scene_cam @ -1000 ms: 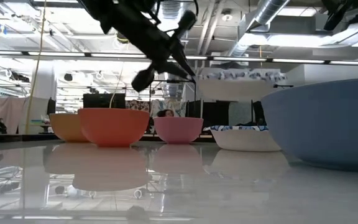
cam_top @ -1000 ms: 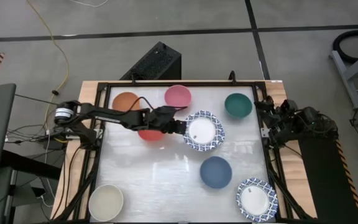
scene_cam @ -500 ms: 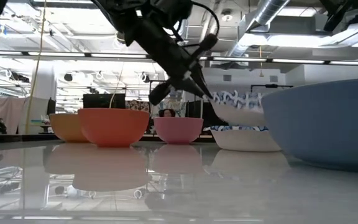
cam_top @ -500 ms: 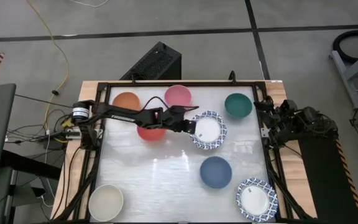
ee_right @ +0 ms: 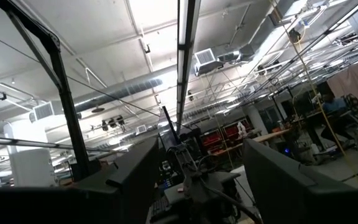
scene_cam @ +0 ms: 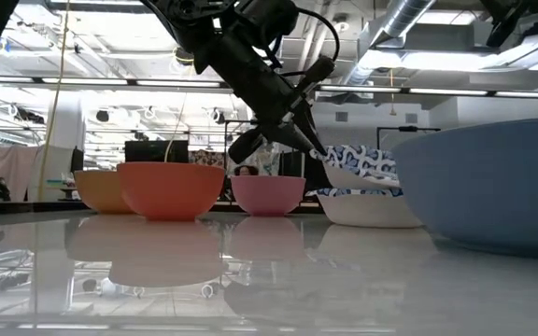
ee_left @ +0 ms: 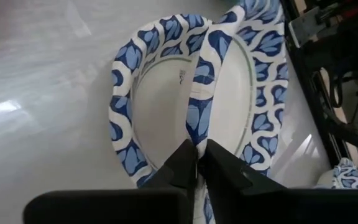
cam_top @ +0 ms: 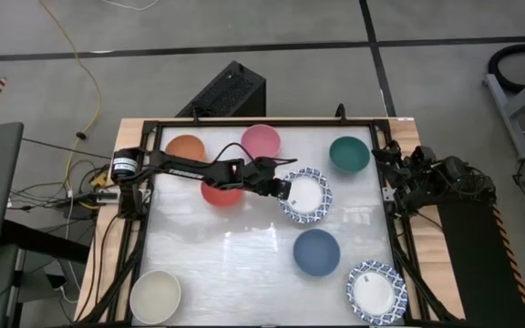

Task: Nest bowls inside each other
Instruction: Stack the middle white patterned bowl on top of the top white patterned bowl, then stack the bottom white patterned bowl on top of the top white patterned bowl

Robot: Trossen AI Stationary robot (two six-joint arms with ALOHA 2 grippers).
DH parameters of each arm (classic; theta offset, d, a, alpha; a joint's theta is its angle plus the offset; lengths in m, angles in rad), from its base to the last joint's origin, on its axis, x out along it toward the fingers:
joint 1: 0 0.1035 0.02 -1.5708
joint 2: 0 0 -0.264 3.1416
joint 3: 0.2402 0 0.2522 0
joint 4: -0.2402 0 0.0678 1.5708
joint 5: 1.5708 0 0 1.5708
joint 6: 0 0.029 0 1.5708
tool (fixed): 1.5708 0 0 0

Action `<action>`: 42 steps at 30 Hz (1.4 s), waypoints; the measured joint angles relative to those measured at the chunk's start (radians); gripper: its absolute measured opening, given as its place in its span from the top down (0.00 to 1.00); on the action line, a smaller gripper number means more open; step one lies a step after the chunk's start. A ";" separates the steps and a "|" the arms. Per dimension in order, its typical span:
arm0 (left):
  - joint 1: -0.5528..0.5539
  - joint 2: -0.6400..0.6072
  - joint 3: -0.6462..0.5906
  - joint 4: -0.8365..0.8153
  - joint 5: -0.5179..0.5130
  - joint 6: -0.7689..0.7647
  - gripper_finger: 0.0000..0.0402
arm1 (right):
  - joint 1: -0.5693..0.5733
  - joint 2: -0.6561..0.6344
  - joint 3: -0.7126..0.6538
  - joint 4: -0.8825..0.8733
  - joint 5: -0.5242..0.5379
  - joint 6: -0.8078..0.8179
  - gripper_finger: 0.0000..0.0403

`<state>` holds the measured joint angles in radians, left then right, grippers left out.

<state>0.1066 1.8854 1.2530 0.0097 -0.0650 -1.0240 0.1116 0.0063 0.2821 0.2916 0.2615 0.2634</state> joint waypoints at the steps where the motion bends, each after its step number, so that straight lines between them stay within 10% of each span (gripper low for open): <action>1: 0.000 0.000 0.000 -0.001 0.000 0.004 0.93 | 0.000 0.000 0.000 0.000 0.000 0.000 0.37; 17: 0.000 -0.008 0.000 -0.004 0.028 0.115 0.52 | 0.000 0.000 0.000 0.000 -0.001 -0.001 0.37; 32: 0.018 -0.008 0.200 -0.365 0.111 0.206 0.48 | -0.001 0.000 0.003 -0.209 0.056 -0.088 0.37; 42: 0.004 -0.070 0.408 -0.537 0.214 0.317 0.48 | -0.001 0.152 0.274 -0.927 0.074 0.225 0.37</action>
<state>0.1102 1.8157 1.6607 -0.5277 0.1489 -0.7075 0.1108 0.1587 0.5559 -0.6358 0.3356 0.4880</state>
